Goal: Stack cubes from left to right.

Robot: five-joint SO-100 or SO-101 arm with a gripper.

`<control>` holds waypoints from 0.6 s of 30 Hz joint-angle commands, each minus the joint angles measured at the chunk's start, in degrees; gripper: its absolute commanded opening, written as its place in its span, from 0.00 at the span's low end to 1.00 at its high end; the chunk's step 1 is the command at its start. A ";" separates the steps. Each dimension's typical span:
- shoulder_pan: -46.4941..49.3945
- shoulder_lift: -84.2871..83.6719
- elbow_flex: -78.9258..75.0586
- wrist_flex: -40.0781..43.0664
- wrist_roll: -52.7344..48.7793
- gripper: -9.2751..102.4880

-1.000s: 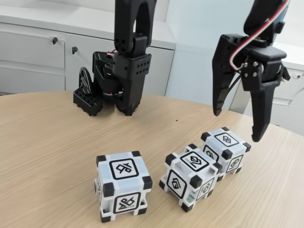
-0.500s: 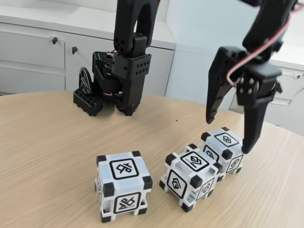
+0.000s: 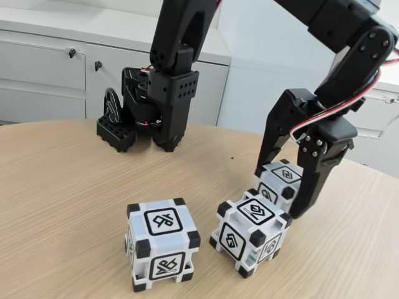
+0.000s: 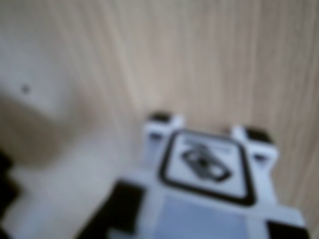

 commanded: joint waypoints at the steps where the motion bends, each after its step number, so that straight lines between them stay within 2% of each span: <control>1: 0.44 0.70 -1.23 0.35 -0.18 0.26; 5: 0.35 1.05 -1.23 0.44 0.00 0.21; 12: 0.35 2.02 -1.32 1.23 0.00 0.19; 18: 1.05 17.75 -0.97 1.49 0.09 0.18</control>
